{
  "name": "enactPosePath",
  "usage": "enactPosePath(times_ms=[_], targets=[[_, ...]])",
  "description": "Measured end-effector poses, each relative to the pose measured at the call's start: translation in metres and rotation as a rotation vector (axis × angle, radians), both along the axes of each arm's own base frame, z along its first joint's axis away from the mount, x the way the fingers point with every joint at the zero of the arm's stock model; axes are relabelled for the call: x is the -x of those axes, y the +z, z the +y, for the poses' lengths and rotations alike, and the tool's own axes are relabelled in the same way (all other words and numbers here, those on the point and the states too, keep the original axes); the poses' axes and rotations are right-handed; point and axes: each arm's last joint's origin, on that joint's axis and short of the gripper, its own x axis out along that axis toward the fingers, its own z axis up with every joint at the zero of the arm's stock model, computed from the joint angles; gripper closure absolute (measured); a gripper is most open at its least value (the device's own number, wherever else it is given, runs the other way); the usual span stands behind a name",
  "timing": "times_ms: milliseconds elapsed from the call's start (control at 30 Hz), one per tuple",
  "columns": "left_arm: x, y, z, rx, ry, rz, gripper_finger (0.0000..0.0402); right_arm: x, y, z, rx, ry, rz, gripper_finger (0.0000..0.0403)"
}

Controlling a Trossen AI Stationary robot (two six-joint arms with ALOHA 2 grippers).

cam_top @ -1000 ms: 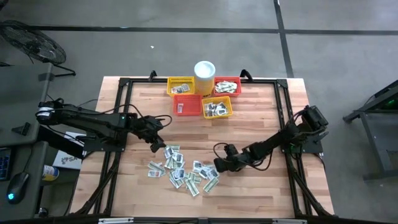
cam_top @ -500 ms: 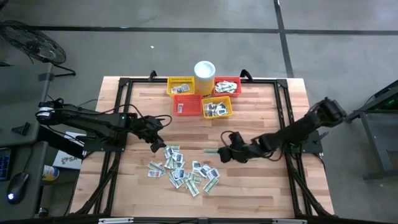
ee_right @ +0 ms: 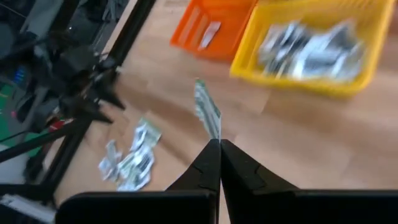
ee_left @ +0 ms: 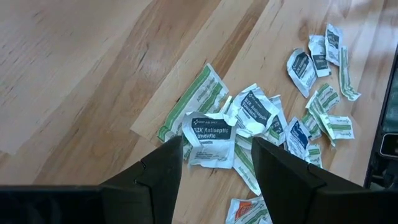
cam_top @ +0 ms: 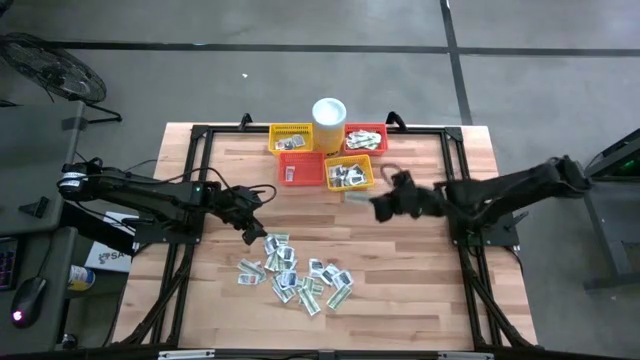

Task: Pick & Place First Aid Supplies
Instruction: Put the green bandage pack into the top orange basket

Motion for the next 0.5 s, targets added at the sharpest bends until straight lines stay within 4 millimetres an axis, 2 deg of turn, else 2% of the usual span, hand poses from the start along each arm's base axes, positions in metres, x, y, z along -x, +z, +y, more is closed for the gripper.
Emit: enactPosePath(times_ms=[200,333,500], targets=[[-0.001,0.001,0.000,0.000,0.006,-0.010,0.0211,0.020,0.012,-0.048,0.087,0.029,0.057,0.0403],[-0.002,0.002,0.000,-0.003,0.010,-0.026,0.0211,0.029,0.011,-0.081,0.099,0.069,0.099,0.0403],[-0.012,0.013,0.000,-0.021,-0.013,-0.190,0.0211,0.039,0.004,-0.120,0.111,0.089,0.135,0.0403]])
